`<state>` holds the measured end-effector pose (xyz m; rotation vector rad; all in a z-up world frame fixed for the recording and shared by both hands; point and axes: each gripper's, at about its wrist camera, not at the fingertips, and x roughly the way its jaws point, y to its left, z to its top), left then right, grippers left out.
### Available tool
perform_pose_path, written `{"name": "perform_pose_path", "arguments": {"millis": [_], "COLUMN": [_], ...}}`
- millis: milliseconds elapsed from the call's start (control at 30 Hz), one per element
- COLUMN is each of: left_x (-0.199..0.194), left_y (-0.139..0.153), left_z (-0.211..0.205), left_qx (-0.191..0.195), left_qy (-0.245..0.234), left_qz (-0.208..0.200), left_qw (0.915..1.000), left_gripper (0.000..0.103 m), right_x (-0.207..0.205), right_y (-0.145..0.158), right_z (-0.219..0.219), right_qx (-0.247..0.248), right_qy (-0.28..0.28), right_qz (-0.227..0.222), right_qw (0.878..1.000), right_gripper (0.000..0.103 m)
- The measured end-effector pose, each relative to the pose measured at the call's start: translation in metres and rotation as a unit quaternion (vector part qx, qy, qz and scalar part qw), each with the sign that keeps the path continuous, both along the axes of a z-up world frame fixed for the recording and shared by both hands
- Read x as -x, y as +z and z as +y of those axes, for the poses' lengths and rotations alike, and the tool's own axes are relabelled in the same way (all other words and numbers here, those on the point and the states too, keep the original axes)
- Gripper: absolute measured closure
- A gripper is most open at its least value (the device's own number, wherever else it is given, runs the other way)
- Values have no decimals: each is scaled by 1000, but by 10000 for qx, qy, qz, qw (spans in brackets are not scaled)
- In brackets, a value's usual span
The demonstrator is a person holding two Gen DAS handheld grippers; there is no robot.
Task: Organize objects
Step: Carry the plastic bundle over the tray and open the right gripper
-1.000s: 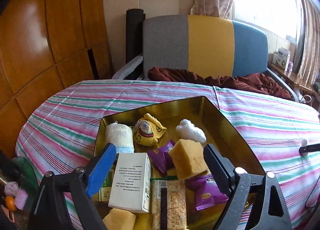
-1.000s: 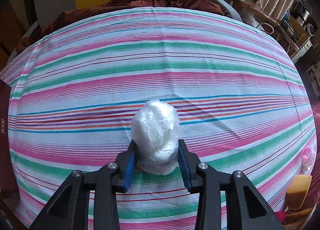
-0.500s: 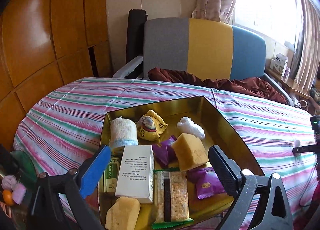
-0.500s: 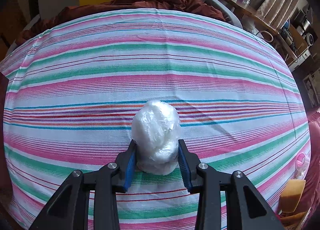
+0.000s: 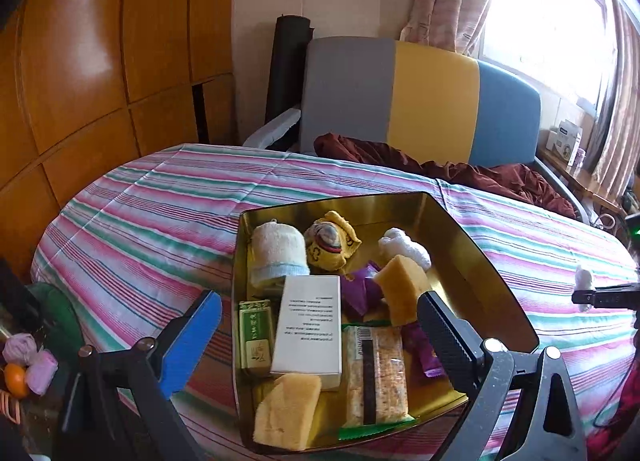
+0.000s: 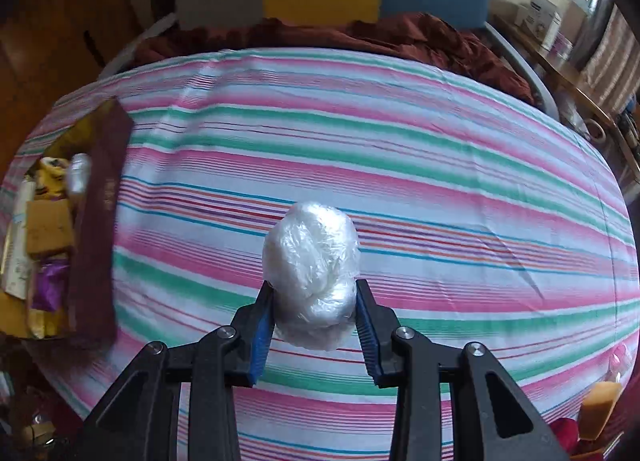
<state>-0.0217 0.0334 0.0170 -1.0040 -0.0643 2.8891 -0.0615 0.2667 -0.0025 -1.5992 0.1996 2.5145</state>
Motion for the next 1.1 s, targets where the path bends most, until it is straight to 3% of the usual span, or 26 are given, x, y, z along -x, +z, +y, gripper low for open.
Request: {"name": "perform_pose_path", "arguments": {"millis": [133, 300, 433, 700, 1000, 1100], "left_x": [-1, -2, -4, -6, -16, -21], "left_y": [0, -4, -7, -12, 2, 5], "left_z": [-10, -20, -23, -19, 3, 2], "left_qx": [-72, -191, -154, -225, 105, 13], "left_qy": [108, 260, 307, 281, 501, 545], "left_qz": [-36, -141, -197, -326, -80, 4], "left_qw": [9999, 9994, 9992, 9988, 9987, 9985], "left_gripper": [4, 0, 0, 0, 0, 0], "right_x": [15, 39, 54, 59, 32, 21], "right_y": [27, 26, 15, 3, 16, 18], "right_z": [-75, -152, -182, -195, -193, -194], "right_qx": [250, 256, 240, 114, 192, 221], "right_qy": [982, 1777, 1863, 1885, 1635, 1554], "right_qz": [456, 433, 303, 166, 534, 607], "right_qw": [9938, 9828, 9817, 9819, 9849, 9857], "right_gripper": [66, 65, 62, 55, 55, 55]}}
